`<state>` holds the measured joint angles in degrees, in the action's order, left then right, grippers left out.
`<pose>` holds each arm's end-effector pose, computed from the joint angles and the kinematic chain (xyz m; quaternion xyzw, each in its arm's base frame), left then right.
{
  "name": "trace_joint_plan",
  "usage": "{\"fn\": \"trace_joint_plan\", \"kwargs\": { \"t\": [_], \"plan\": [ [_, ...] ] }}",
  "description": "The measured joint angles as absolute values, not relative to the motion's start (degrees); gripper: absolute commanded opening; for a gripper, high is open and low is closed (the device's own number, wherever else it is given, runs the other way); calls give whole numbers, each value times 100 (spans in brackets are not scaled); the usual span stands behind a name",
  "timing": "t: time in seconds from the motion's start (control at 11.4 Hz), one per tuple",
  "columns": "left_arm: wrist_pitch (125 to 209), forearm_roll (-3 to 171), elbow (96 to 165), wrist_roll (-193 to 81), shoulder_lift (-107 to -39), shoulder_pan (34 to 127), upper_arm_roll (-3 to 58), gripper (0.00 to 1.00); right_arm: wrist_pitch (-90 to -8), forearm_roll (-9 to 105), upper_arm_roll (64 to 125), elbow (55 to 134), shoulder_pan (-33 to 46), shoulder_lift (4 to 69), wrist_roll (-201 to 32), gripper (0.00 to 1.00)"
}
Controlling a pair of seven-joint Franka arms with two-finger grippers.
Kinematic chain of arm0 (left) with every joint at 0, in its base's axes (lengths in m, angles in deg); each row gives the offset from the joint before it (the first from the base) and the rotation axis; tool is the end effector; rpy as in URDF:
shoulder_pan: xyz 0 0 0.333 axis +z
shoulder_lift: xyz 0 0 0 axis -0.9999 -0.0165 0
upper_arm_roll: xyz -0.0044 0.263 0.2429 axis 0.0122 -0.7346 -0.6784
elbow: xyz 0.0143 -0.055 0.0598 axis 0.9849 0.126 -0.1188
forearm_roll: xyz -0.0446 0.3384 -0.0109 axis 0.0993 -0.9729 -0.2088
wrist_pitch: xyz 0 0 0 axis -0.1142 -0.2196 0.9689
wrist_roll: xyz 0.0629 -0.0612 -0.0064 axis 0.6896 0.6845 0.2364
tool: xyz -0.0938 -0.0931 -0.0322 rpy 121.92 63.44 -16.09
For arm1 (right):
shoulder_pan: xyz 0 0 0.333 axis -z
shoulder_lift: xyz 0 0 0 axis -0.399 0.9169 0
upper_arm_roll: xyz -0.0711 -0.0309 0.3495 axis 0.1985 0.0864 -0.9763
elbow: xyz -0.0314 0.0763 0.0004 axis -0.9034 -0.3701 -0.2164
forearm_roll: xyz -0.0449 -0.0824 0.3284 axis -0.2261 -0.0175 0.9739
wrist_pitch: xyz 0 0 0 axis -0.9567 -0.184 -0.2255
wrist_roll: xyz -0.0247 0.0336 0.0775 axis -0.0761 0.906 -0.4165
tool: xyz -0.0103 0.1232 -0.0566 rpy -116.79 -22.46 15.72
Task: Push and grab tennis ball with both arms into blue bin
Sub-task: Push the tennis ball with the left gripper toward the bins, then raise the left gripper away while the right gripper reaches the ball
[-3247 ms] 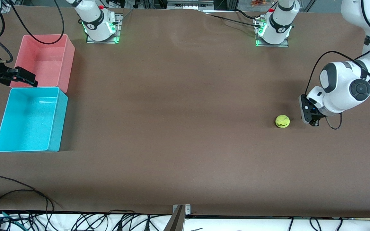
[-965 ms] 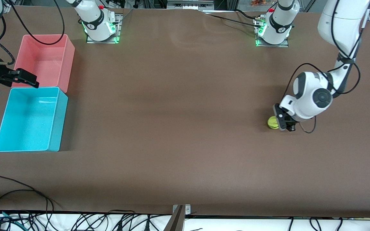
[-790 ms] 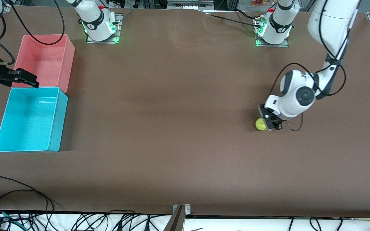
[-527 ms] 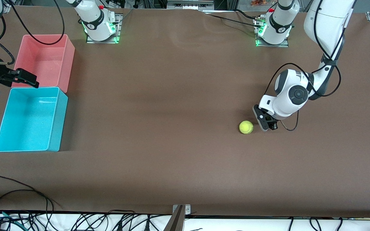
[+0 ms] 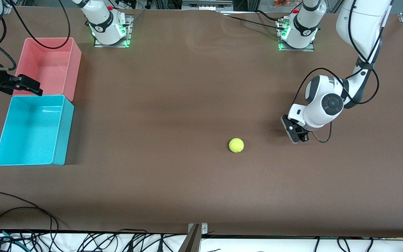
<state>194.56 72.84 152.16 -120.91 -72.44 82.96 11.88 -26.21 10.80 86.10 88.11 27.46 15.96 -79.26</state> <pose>0.5574 -0.0839 0.2537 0.8259 -0.5636 -0.0124 0.0034 0.5215 -0.0129 0.5928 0.9995 -0.0129 -0.0302 0.0011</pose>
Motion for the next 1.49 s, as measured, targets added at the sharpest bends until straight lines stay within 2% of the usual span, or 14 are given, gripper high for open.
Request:
{"fn": "trace_joint_plan", "kwargs": {
  "t": [0.09,0.26,0.35,0.44,0.79,1.14,1.49],
  "plan": [
    [19401,7284,15218,-12169,-7161,8306,1153,13,-2619,1080,8610,8815,2746,1602,-7931,100],
    [19262,7284,15256,-12260,-6948,8346,1098,44,-2624,1080,8610,8832,2746,1686,-7932,100],
    [19191,7283,15289,-12274,-6836,8365,1075,96,-2646,1141,8609,8839,2745,1774,-7932,100],
    [19034,7283,15309,-12275,-6689,8381,1044,100,-2720,1252,8608,8847,2743,1900,-7932,100],
    [18457,7282,15458,-12282,-5963,8398,869,100,-3413,1521,8581,8879,2624,2506,-7927,100],
    [18425,7282,15764,-12279,-5423,8423,805,100,-4434,1911,8573,8890,2388,3228,-7781,100],
    [18420,7282,16054,-12277,-4569,8467,798,100,-5266,2329,8563,8885,1931,3713,-7411,100]
  ]
}}
